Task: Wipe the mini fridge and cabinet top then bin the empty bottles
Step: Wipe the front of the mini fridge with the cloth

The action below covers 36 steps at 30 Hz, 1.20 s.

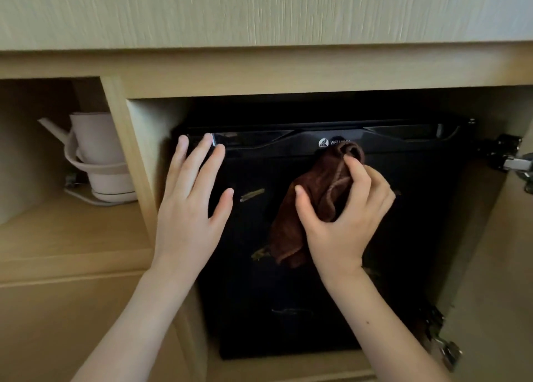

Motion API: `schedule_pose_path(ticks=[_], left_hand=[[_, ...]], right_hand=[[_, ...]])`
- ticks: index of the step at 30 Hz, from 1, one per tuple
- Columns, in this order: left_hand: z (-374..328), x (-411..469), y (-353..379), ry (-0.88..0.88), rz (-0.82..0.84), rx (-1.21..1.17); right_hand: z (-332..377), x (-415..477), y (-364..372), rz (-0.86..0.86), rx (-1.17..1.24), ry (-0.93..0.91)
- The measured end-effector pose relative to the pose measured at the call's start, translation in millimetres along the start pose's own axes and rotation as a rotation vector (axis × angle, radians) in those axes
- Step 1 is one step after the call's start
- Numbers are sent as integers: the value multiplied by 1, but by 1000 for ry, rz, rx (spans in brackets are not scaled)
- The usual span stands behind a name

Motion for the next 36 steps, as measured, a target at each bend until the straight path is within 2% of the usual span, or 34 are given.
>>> schedule_pose_path(ticks=[3, 6, 8, 13, 16, 18, 23, 27, 31, 36], left_hand=[[-2, 1, -4, 44, 67, 111], [-3, 5, -11, 81, 89, 212], [-2, 9, -14, 139, 88, 297], [7, 14, -22, 274, 41, 468], [18, 17, -27, 326, 4, 542], [23, 17, -27, 334, -12, 557], [27, 14, -25, 335, -46, 546], [27, 15, -26, 329, -46, 528], [28, 14, -25, 330, -45, 527], [28, 15, -25, 337, -48, 528]], right_hand=[[9, -11, 13, 23, 55, -87], [10, -29, 21, 199, 101, -312], [5, -32, 20, 239, 145, -364], [-1, -12, 14, 65, 162, -251], [15, -6, 24, 43, 169, -214], [28, -9, 33, 73, 180, -219], [18, -33, 26, 288, 146, -352], [2, -29, 12, 197, 170, -262], [19, -20, 23, 114, 238, -176], [30, -35, 33, 238, 217, -328]])
Point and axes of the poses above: each hand's wrist, its own x-axis towards the middle knuckle, its own y-axis out of the palm, z = x × y, the point moved 1 cm from there along x, towards the middle knuckle, and after that the axes turned 10 degrees about -y, right-handed, at the moved point
